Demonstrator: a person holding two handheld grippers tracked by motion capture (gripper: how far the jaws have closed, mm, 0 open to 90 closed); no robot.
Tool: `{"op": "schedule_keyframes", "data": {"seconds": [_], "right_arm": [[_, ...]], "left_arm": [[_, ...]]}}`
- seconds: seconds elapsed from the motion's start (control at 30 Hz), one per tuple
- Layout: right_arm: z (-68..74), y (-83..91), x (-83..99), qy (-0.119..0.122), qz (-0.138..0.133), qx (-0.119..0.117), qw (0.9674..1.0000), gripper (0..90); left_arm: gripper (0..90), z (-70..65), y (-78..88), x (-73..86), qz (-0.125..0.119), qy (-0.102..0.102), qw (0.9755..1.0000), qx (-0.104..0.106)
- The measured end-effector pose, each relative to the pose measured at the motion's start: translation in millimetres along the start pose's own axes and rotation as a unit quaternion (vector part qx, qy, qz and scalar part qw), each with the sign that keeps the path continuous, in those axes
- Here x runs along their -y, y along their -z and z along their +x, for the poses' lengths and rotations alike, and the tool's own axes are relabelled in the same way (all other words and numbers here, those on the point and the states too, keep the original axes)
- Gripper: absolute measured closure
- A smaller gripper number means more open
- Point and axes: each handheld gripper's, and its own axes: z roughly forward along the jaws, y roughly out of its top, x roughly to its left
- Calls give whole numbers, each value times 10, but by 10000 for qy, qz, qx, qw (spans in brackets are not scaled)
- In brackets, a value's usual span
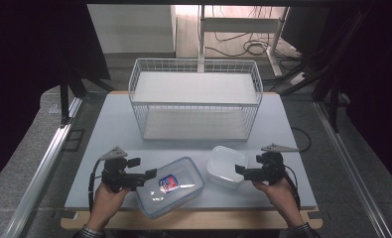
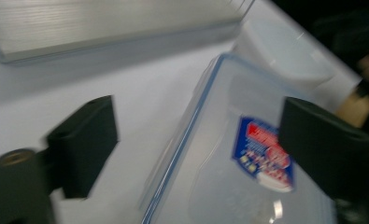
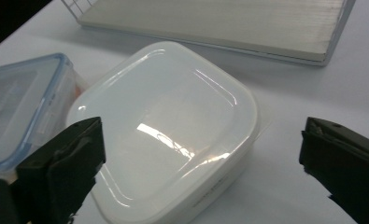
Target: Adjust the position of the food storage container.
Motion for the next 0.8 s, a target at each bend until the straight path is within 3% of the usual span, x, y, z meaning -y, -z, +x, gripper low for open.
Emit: {"op": "schedule_keyframes", "data": {"seconds": [0.1,0.13,0.2,0.23,0.33,0.47,0.67,0.8], "right_arm": [[-9,1,0,0,-33,-80,10000,107],[-37,7,-14,-85,-51,-291,9995,157],[-50,26,-20,-136,-153,-308,9993,172],[-57,35,-22,-165,-187,-295,9993,174],[-81,51,-28,-210,-195,-257,9993,183],[-79,56,-34,-282,-141,-316,9990,179],[-6,27,-75,-73,11,-212,9997,136],[57,-4,-104,121,65,-164,9998,187]], "left_arm": [[83,-24,-19,4,52,-134,9999,-69],[86,-32,-24,10,22,-202,9997,-147],[98,-29,-23,15,4,-253,9993,-285],[119,-11,-21,19,-21,-294,9992,-271],[158,49,-17,13,5,-130,9999,-86],[161,43,-19,12,58,-167,9997,-139],[115,-39,-58,7,123,-343,9992,-191],[106,-47,-66,10,138,-423,9988,-224]]}}
